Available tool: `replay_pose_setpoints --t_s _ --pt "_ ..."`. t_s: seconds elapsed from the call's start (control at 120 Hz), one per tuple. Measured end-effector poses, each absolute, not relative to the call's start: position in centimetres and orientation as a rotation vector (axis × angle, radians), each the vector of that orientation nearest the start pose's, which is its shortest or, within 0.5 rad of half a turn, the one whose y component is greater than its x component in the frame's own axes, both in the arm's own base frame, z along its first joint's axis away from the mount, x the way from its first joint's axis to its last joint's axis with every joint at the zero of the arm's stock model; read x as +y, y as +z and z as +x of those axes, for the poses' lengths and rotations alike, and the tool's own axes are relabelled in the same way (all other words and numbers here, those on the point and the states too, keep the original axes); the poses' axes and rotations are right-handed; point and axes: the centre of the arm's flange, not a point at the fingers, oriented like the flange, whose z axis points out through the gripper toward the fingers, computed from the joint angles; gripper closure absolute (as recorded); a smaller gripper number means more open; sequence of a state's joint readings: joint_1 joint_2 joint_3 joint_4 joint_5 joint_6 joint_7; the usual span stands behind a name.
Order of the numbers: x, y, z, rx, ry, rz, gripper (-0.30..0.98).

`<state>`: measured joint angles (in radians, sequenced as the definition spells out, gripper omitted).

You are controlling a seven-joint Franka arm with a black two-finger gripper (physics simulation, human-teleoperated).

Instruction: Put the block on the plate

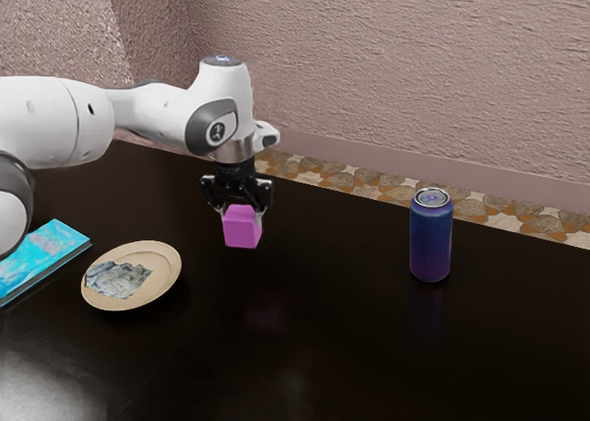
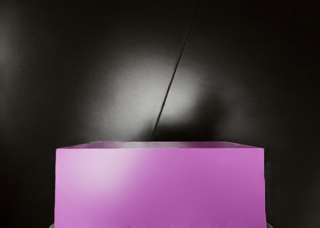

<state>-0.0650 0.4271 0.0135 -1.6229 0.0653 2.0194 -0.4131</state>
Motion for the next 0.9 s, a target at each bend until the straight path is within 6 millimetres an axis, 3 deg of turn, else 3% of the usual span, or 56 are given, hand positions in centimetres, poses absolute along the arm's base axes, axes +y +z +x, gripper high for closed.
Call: replay_pose_setpoints --t_s 0.208,0.483,0.733,0.9 --pt "-0.9 38.7 66.2 -0.505 0.018 -3.013 0.26" --pt "5.2 38.3 65.6 -0.589 0.052 -2.989 0.26" --pt "11.2 37.8 63.1 -0.661 0.108 -2.983 0.26" --pt "14.1 36.9 61.6 -0.681 0.148 -2.973 0.26"
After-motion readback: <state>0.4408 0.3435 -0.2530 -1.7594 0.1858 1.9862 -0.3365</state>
